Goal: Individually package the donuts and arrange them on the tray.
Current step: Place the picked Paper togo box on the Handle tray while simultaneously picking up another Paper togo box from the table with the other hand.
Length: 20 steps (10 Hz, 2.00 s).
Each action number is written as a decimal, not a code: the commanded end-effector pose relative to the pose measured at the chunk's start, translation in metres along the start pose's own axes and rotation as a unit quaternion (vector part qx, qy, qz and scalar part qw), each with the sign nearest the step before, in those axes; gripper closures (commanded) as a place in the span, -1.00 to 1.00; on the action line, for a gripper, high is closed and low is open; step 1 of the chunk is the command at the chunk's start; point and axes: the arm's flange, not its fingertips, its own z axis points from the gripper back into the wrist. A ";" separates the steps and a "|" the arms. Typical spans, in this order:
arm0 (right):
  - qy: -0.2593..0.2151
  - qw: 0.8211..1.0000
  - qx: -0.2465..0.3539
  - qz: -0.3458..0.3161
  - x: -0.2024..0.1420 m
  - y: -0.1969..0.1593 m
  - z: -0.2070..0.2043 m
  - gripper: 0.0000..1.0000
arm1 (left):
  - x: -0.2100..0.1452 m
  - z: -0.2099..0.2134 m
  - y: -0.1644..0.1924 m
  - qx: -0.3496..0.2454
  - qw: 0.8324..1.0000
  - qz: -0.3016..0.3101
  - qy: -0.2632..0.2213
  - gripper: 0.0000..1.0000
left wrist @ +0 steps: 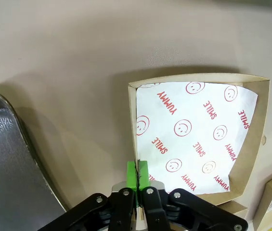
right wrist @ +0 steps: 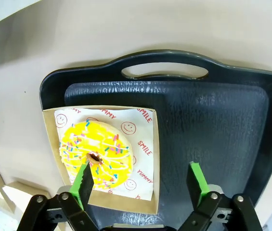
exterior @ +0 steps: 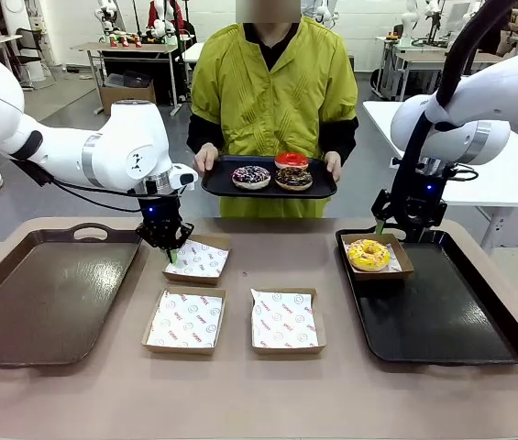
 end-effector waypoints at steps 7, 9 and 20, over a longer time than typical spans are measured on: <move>0.031 0.937 0.337 0.091 -0.121 -0.132 0.120 -1.00 | -0.010 0.114 -0.009 -0.011 0.999 0.006 -0.034 1.00; -0.016 0.910 0.406 0.083 -0.161 -0.178 0.143 -1.00 | 0.000 0.150 -0.015 0.004 0.999 0.017 -0.030 1.00; -0.089 0.860 0.499 -0.058 -0.187 -0.277 0.091 -1.00 | 0.029 0.203 -0.019 -0.004 0.999 0.041 -0.023 1.00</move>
